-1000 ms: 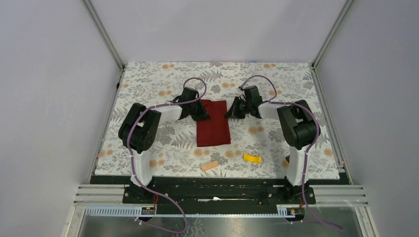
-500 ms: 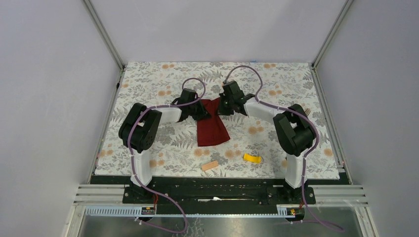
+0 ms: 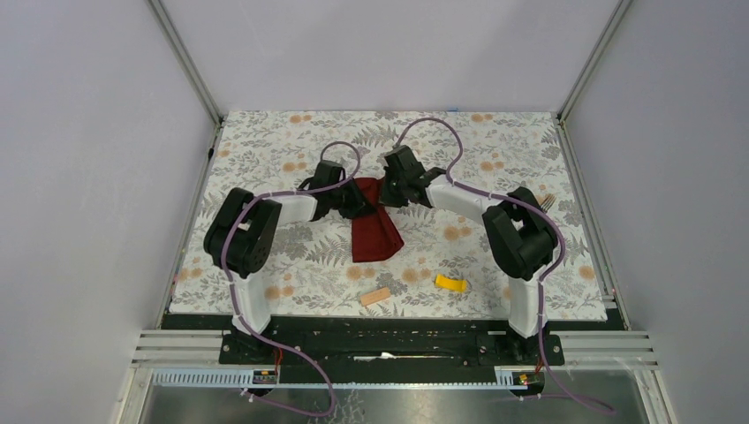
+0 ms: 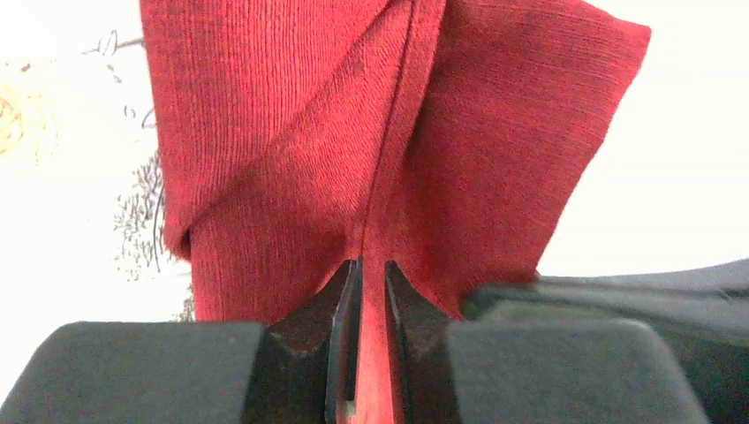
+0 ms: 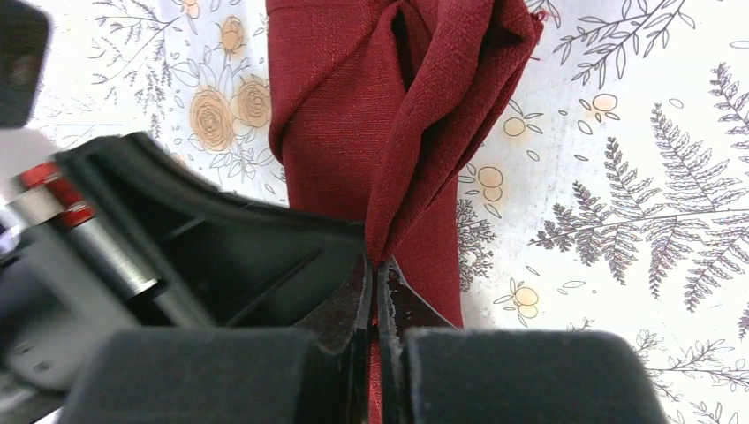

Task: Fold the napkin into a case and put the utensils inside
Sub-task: Pick up the 2/3-rectangle-folded napkin at the center of the board.

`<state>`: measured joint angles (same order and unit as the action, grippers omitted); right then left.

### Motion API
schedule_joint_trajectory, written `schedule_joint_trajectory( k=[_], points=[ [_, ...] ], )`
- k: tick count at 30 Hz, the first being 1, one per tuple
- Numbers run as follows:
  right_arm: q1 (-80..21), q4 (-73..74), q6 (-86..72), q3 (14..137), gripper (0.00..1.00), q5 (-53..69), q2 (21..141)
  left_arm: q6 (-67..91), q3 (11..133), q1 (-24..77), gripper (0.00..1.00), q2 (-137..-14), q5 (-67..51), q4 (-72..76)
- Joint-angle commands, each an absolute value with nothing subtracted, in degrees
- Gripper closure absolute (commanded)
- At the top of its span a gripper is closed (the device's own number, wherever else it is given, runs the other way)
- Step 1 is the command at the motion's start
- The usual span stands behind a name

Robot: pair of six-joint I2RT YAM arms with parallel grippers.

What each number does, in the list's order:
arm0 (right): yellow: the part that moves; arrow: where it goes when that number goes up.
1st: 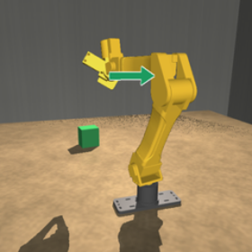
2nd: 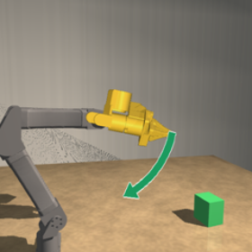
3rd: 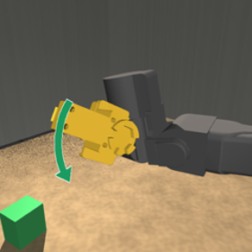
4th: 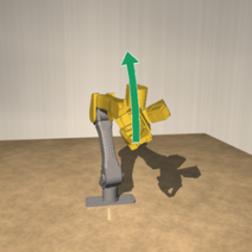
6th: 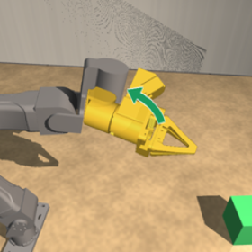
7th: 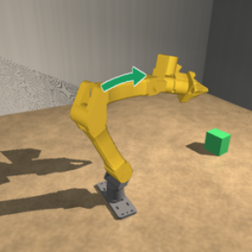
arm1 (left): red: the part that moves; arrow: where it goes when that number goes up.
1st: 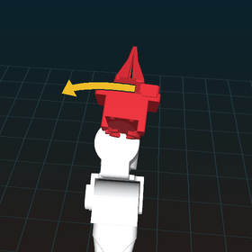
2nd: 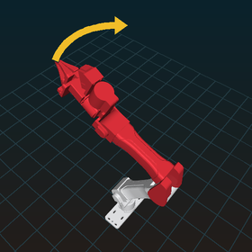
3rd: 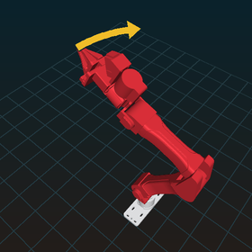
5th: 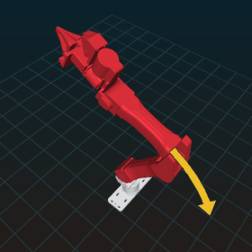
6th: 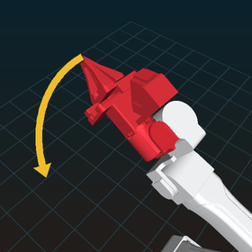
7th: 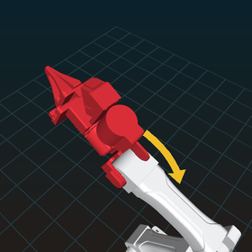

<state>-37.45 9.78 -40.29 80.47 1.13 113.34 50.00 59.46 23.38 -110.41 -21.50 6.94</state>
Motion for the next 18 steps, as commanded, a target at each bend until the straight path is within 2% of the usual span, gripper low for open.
schedule_joint_trajectory(
  k=[1, 5, 9, 18],
  points=[
    [-37.8, 8.6, -42.7, 82.4, 1.00, -0.2, 114.7, 50.0, 57.6, 21.3, 0.78, -102.7, -26.9, 7.9],
    [-38.0, 8.7, -42.5, 82.4, 1.00, -1.1, 115.1, 48.3, 55.1, 18.8, 0.71, -97.6, -28.9, 6.3],
    [-38.5, 9.3, -42.4, 83.1, 1.00, -1.6, 115.8, 46.1, 52.5, 15.0, 0.70, -95.1, -28.4, 3.8],
    [-41.0, 12.5, -42.3, 88.1, 1.00, -4.0, 118.9, 46.7, 50.4, 13.1, 0.66, -101.1, -27.7, 6.1]
  ],
)
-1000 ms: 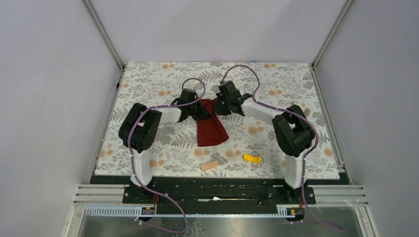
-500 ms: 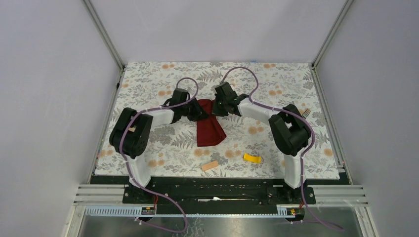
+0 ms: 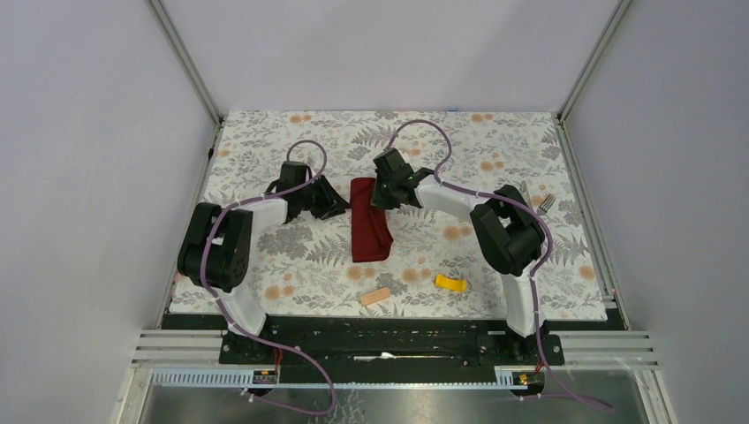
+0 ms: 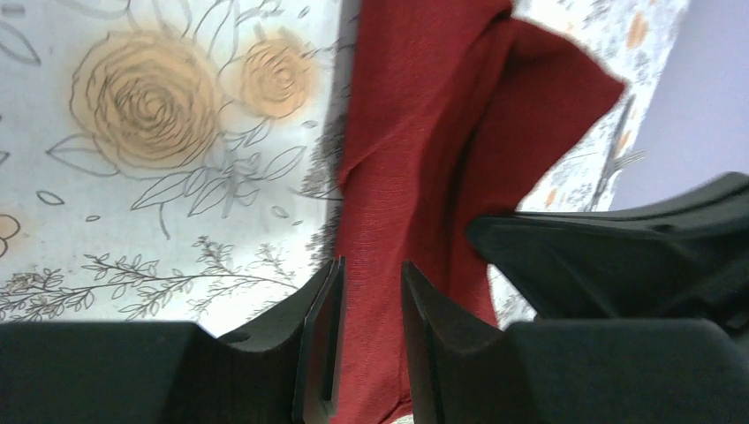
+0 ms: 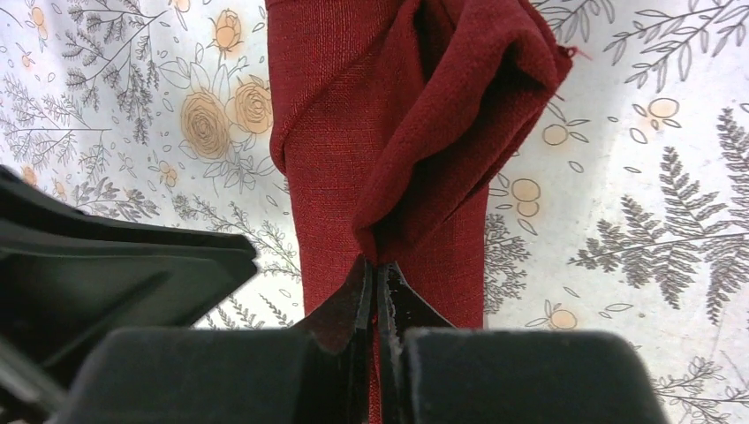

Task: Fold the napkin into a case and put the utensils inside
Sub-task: Pick up the 2/3-rectangle-folded napkin at the center of the board.

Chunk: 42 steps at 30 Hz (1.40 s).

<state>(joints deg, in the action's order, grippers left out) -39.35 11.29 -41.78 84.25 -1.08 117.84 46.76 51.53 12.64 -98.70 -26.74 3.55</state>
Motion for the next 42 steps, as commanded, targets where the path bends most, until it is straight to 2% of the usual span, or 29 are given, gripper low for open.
schedule_joint_trajectory(
  k=[1, 15, 27, 36, 39, 42],
  points=[
    [-41.3, 12.7, -42.4, 88.5, 1.00, -4.2, 119.2, 46.9, 50.3, 13.2, 0.66, -101.6, -28.0, 6.9],
    [-45.4, 14.6, -43.4, 94.7, 1.00, -5.9, 124.8, 47.6, 48.7, 13.8, 0.83, -104.7, -26.8, 8.9],
    [-46.8, 11.2, -44.6, 94.0, 1.00, -4.6, 126.7, 47.2, 48.3, 13.8, 0.87, -103.3, -25.2, 8.2],
    [-46.0, -1.8, -46.1, 85.4, 0.97, 1.8, 124.7, 47.3, 45.7, 13.2, 0.86, -99.9, -24.8, 7.5],
    [-45.2, -6.7, -46.5, 81.3, 0.94, 4.3, 123.3, 46.7, 44.2, 12.0, 0.80, -97.5, -25.5, 6.9],
    [-44.2, -10.0, -46.7, 78.6, 0.94, 6.4, 123.1, 46.0, 42.4, 11.0, 0.69, -94.4, -26.5, 6.4]
  ],
)
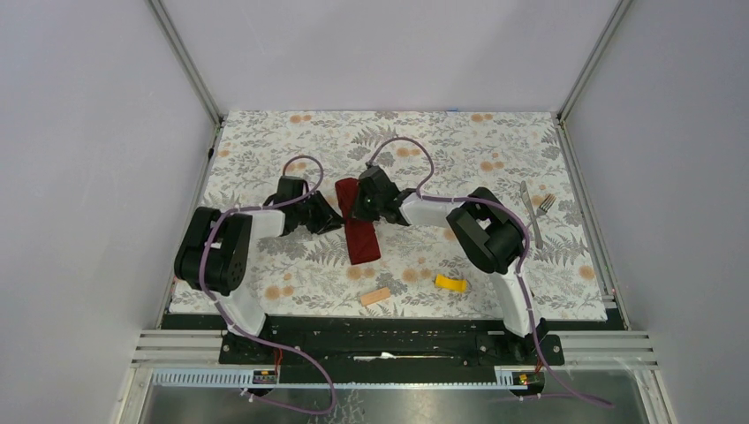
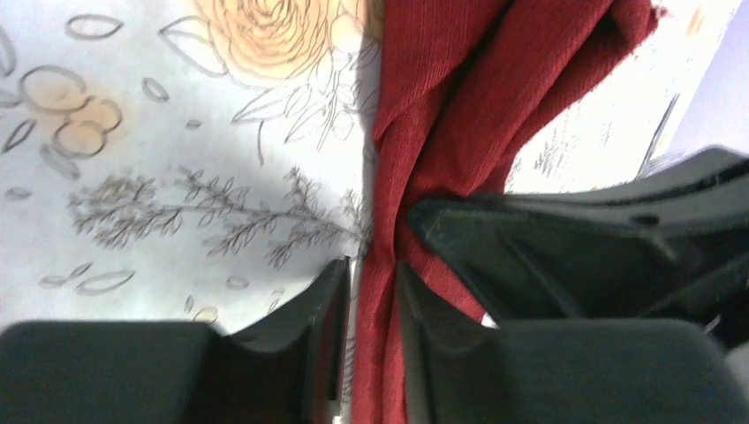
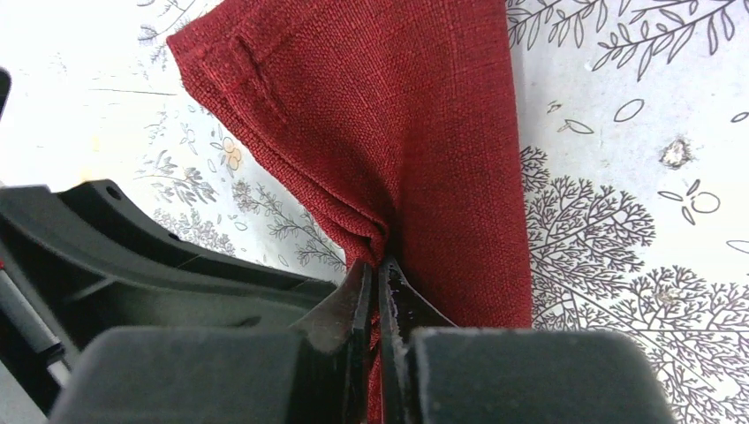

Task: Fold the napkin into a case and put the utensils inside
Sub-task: Pick up the 2/3-rectangle-folded napkin at the center of the board.

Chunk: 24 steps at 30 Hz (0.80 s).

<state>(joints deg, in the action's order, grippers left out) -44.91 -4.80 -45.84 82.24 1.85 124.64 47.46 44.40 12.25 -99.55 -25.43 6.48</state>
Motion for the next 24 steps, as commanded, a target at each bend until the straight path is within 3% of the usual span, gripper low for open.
schedule_joint_trajectory(
  k=[1, 6, 14, 16, 19, 24],
  points=[
    [-43.9, -10.7, -46.8, 78.2, 0.94, 6.9, 123.1, 45.8, 41.7, 11.0, 0.63, -93.4, -26.9, 6.6],
    [-43.3, -12.0, -46.9, 77.2, 0.94, 8.1, 122.8, 47.2, 37.4, 12.4, 0.43, -90.2, -32.6, 12.8],
    [-42.9, -13.1, -47.5, 77.3, 0.93, 10.0, 122.5, 47.3, 37.5, 18.3, 0.43, -94.2, -25.2, 10.6],
    [-42.9, -13.1, -47.3, 77.6, 0.92, 10.6, 122.5, 47.9, 37.6, 19.1, 0.47, -95.7, -24.0, 10.2],
    [-42.9, -11.7, -45.9, 78.0, 0.87, 11.0, 122.1, 49.8, 36.8, 19.7, 0.63, -97.8, -24.2, 11.3],
    [-42.7, -8.0, -37.9, 78.6, 0.74, 12.1, 119.7, 60.0, 29.3, 21.0, 0.77, -98.6, -28.3, 25.4]
  ],
)
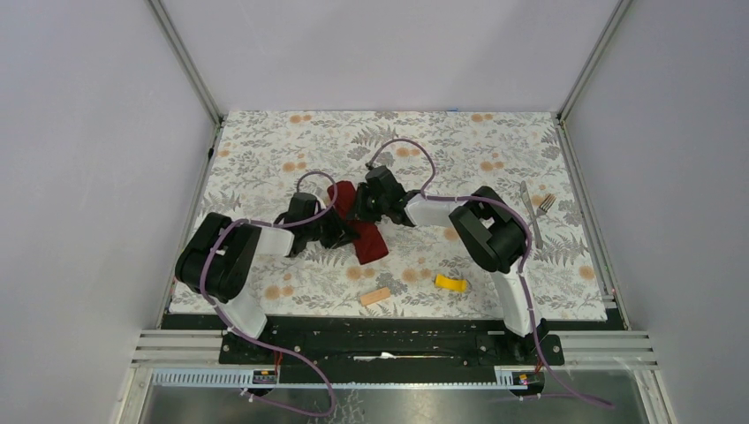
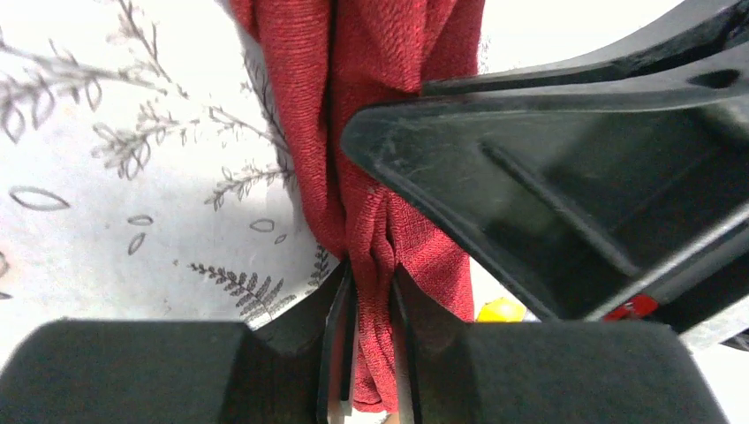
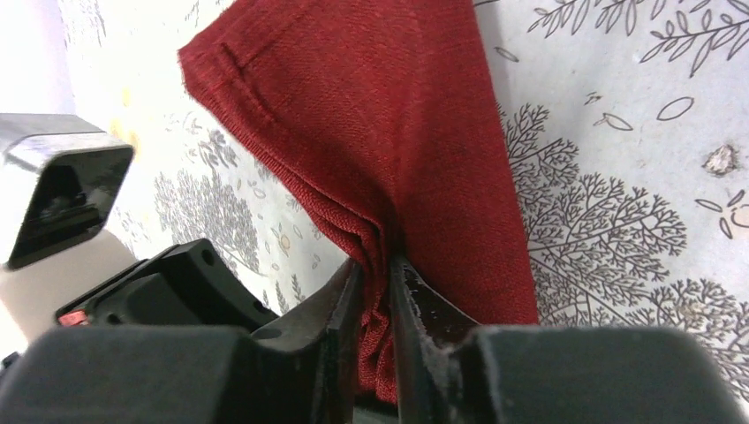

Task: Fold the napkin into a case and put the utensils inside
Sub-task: Pick up the 2/3-rectangle-folded napkin at the center of the board.

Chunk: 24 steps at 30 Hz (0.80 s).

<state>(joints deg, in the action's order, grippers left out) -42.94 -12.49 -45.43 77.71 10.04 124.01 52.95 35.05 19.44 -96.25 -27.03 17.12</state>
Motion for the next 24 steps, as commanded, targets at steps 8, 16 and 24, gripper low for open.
schedule_joint_trajectory(
  k=[8, 16, 24],
  points=[
    [-41.9, -5.8, -21.8, 84.0, 0.44, 15.7, 118.5, 63.8, 24.0, 21.4, 0.80, -98.7, -27.7, 32.0],
    [-41.9, -4.1, -16.8, 91.2, 0.35, 12.1, 122.9, 63.7, 23.1, 21.4, 0.81, -99.8, -27.5, 33.0],
    [-42.8, -3.2, -15.8, 94.5, 0.47, 8.1, 125.0, 63.6, 23.2, 21.4, 0.81, -100.5, -27.3, 33.4]
  ],
)
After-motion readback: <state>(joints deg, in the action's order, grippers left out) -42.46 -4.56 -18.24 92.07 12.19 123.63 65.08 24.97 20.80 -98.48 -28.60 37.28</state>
